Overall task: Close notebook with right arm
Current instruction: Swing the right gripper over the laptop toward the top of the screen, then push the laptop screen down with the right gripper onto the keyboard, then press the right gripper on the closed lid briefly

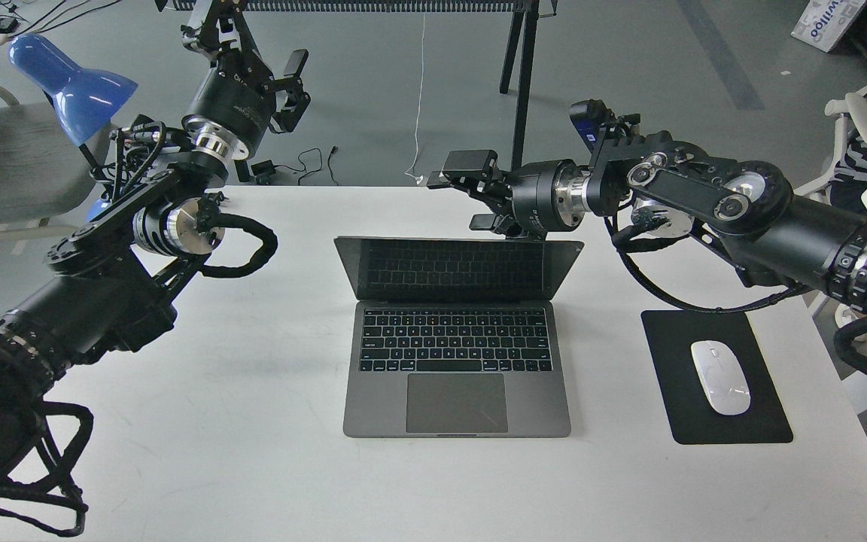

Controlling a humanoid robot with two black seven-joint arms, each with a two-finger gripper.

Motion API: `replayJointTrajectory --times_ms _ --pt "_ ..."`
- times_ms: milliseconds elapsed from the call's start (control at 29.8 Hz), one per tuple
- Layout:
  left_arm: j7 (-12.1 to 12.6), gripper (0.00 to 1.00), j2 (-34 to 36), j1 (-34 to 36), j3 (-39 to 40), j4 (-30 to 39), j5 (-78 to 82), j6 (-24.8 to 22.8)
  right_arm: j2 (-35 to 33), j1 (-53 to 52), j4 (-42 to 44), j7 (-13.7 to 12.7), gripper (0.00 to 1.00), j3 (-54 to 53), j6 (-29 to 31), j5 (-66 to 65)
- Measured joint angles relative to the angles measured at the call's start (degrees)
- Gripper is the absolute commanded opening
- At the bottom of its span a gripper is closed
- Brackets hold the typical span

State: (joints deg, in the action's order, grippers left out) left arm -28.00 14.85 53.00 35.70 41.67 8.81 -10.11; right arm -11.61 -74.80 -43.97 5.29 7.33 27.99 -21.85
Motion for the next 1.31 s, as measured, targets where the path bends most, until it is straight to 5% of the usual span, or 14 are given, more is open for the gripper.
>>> replayJointTrajectory --times_ms 503,1309 --pt "0.0 1.0 0.0 0.0 0.1 0.0 0.0 0.0 -3.1 0.3 -11.3 -0.3 1.0 6.3 0.0 -0.3" --pt "0.0 1.0 0.0 0.0 0.1 0.0 0.0 -0.1 -0.7 14.1 -9.5 -0.3 1.0 7.8 -1.7 -5.3"
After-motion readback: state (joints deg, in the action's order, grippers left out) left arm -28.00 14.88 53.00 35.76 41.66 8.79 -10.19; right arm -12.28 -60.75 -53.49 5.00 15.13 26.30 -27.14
